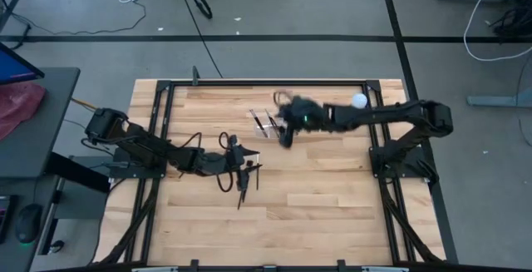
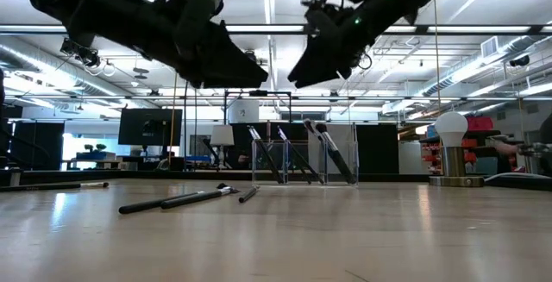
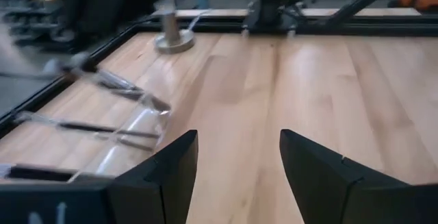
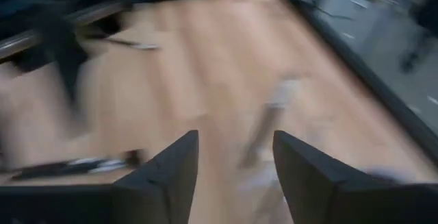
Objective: Put items in baskets/containers
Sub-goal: Put the black eyeshadow brush into the transparent organizer
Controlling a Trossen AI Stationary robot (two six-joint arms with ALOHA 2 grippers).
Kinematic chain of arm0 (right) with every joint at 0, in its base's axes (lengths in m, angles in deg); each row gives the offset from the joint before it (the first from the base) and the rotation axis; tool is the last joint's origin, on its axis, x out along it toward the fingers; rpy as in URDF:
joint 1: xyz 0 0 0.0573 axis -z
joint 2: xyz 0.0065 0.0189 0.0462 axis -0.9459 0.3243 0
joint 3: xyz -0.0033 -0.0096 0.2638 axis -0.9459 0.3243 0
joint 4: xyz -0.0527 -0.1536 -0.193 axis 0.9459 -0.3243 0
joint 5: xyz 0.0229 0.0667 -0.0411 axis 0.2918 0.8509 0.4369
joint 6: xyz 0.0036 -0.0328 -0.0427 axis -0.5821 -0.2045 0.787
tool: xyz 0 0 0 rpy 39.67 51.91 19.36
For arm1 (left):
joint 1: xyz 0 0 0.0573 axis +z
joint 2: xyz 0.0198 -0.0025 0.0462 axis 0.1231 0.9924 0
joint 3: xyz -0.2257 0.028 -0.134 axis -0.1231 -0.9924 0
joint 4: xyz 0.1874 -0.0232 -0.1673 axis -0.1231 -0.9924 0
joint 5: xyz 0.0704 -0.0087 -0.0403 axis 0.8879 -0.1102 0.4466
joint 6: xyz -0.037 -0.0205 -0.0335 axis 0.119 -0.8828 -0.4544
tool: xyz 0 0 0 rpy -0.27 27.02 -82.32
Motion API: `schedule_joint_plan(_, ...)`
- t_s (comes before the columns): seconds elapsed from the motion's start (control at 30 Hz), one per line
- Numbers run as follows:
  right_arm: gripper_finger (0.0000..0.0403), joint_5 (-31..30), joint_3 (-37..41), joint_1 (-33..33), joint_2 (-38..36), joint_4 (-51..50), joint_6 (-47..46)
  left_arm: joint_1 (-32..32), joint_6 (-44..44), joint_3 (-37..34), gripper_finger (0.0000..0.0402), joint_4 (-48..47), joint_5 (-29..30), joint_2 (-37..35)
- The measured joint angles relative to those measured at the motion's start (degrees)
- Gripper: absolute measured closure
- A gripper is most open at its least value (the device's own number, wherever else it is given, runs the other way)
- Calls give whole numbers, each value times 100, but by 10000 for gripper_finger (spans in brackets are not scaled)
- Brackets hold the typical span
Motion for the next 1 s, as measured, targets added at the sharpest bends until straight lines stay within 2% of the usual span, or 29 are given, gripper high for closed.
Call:
schedule_joint_plan(0.27,237,-275,1541,-1597,0,2231,-263,-652,-1014,9,189,-1510,316,-599)
schedule_joint_plan(0.43,247,-412,2631,-2208,0,3741,-793,-1060,-2606,7,189,-3098,457,-585)
schedule_joint_plan(0.6,250,-1075,3407,-2464,0,4905,-1157,-1292,-4982,-2,189,-5282,840,-594)
schedule_joint_plan(0.7,250,-1210,3635,-2463,0,5322,-1299,-1383,-6179,-2,189,-6549,839,-658)
schedule_joint_plan(0.8,250,-1241,3669,-2455,0,5365,-1333,-1541,-7022,-2,189,-7507,778,-782)
schedule_joint_plan(1.0,250,-1242,3669,-2455,0,5400,-1257,-1896,-7942,-127,188,-8220,831,-1097)
